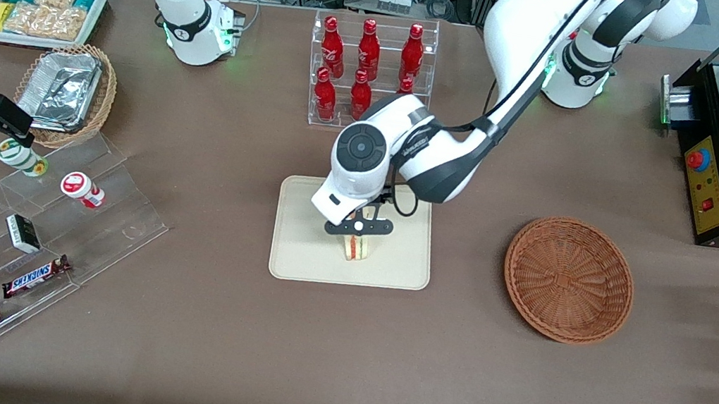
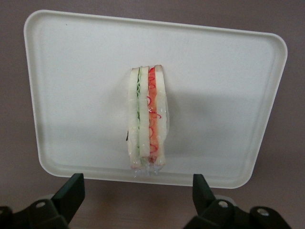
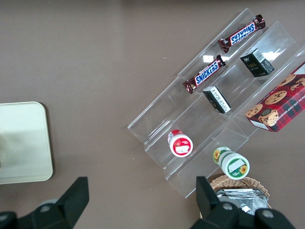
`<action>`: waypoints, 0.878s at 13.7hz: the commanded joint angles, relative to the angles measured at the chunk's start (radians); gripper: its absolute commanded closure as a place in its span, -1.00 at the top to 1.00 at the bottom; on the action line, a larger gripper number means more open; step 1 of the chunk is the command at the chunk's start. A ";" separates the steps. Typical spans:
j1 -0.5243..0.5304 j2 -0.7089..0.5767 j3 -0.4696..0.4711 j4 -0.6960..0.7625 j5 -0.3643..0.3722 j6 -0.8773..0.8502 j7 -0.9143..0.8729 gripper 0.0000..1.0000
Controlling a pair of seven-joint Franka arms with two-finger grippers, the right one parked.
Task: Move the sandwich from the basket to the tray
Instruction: 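Open the left gripper to release the sandwich and lift away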
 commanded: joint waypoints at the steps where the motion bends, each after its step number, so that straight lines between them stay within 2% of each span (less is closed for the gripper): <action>1: 0.041 -0.045 0.002 -0.003 -0.006 -0.046 0.039 1.00; 5: 0.076 -0.117 0.005 -0.026 0.008 -0.076 0.089 1.00; 7: 0.104 -0.168 0.016 -0.062 0.073 -0.098 0.075 1.00; 10: 0.176 -0.212 0.016 -0.112 0.075 -0.122 0.098 1.00; 12: 0.216 -0.250 0.016 -0.138 0.068 -0.157 0.223 1.00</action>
